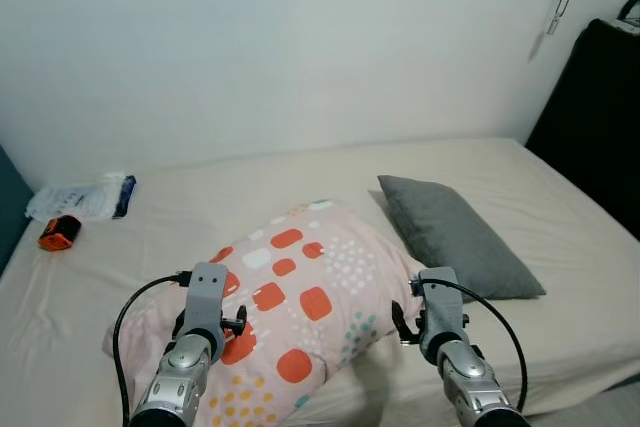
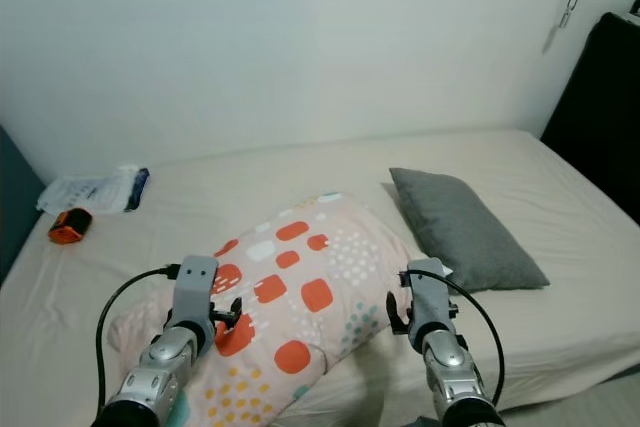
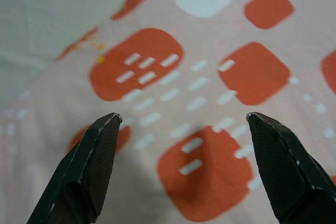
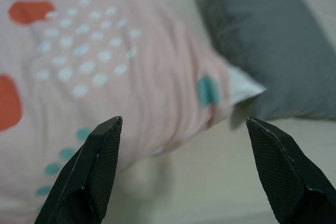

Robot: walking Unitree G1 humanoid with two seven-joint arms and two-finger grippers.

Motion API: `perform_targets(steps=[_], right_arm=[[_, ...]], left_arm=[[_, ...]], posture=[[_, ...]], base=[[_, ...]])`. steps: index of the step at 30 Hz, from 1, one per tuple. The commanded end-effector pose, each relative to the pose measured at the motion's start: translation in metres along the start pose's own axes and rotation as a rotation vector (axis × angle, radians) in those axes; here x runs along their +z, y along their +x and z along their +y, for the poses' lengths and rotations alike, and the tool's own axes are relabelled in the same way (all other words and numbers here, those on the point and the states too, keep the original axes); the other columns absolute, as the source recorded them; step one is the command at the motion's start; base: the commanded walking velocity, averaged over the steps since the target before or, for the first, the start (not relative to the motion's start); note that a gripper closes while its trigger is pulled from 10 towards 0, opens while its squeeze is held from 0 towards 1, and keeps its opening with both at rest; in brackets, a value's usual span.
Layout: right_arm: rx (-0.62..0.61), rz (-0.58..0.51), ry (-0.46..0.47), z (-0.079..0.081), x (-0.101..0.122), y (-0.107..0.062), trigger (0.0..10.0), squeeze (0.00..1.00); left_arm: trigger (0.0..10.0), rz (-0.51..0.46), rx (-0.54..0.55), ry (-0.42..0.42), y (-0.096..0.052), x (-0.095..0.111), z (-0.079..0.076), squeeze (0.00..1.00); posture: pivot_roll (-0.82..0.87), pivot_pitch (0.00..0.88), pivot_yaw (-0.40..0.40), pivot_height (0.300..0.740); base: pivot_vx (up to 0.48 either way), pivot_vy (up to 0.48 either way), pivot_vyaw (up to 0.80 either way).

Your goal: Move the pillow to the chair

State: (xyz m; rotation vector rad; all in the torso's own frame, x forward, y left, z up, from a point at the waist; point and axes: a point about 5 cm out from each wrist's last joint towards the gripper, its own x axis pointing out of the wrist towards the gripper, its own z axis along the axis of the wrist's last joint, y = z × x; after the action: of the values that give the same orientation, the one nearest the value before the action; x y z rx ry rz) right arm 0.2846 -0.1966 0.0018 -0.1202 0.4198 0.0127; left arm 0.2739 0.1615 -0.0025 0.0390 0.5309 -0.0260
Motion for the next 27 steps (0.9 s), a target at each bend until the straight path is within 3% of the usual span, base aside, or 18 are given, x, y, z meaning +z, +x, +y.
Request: perform_targets(steps=[1, 10, 12, 15, 20, 27], right_arm=[[0.001, -0.014, -0.017, -0.002, 0.005, 0.002, 10.0, 0.0], [0.023, -0.04, -0.02, -0.008, 0.012, 0.004, 10.0, 0.0], [0.046, -0.035, 0.01, 0.001, 0.008, 0.003, 10.0, 0.0], [0.053, -0.036, 0.012, 0.004, 0.007, 0.003, 10.0, 0.0], [0.063, -0.034, 0.018, 0.011, 0.006, 0.003, 10.0, 0.0], [0.031, 0.018, 0.087, 0.013, -0.001, 0.003, 10.0, 0.0]], left_arm=[[10.0, 0.0, 0.0, -0.02, -0.001, -0.002, -0.002, 0.0], [10.0, -0.017, 0.054, -0.089, -0.006, -0.009, 0.0, 0.0], [10.0, -0.035, 0.061, -0.126, -0.006, -0.002, 0.016, 0.0], [10.0, -0.042, 0.054, -0.127, -0.006, 0.001, 0.018, 0.0], [10.0, -0.082, 0.032, -0.055, -0.005, 0.009, 0.013, 0.0], [10.0, -0.108, 0.015, -0.056, -0.001, 0.019, 0.003, 0.0]], posture=[[0.03, 0.0, -0.077, 0.74], [0.04, 0.0, -0.086, 0.74], [0.06, 0.0, -0.069, 0.74], [0.06, 0.0, -0.068, 0.74], [0.07, 0.0, -0.062, 0.74], [0.09, 0.0, -0.069, 0.74]], base=[[0.0, 0.0, 0.0], [0.0, 0.0, 0.0], [0.0, 0.0, 0.0], [0.0, 0.0, 0.0], [0.0, 0.0, 0.0], [0.0, 0.0, 0.0]])
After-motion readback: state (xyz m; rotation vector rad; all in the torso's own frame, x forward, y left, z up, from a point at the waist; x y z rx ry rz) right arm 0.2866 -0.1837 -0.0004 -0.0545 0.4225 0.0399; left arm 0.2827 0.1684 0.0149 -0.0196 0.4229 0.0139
